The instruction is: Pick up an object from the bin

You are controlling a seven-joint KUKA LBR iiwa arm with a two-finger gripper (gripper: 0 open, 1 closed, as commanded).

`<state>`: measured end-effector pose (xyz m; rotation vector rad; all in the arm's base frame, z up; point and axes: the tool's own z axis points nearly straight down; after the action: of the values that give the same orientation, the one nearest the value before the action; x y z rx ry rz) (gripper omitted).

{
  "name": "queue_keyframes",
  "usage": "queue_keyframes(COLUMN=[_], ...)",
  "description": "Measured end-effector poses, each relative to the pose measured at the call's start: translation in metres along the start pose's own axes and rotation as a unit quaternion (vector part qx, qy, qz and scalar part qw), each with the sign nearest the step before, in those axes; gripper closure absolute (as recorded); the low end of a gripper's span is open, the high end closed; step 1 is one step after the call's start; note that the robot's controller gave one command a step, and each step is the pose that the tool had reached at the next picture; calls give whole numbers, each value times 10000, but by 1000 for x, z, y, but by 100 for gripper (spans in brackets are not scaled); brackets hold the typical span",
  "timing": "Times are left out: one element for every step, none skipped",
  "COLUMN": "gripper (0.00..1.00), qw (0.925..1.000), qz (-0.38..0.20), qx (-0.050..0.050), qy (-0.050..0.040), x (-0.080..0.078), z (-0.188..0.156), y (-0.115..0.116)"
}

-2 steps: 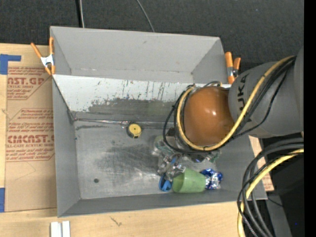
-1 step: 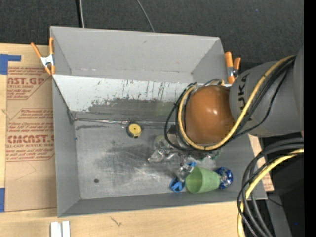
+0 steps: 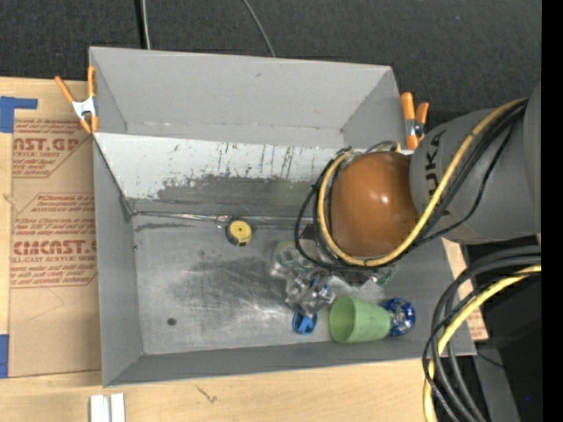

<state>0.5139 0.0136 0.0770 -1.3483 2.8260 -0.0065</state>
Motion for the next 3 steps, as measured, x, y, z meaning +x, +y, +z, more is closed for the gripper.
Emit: queue_keyframes(gripper=[100, 100, 100], qw=[9997, 9997, 9997], qz=[221, 233, 234], qx=[35, 30, 29], qy=[35, 25, 24], x=[-27, -26, -26], z=[0, 0, 0], y=[32, 32, 32])
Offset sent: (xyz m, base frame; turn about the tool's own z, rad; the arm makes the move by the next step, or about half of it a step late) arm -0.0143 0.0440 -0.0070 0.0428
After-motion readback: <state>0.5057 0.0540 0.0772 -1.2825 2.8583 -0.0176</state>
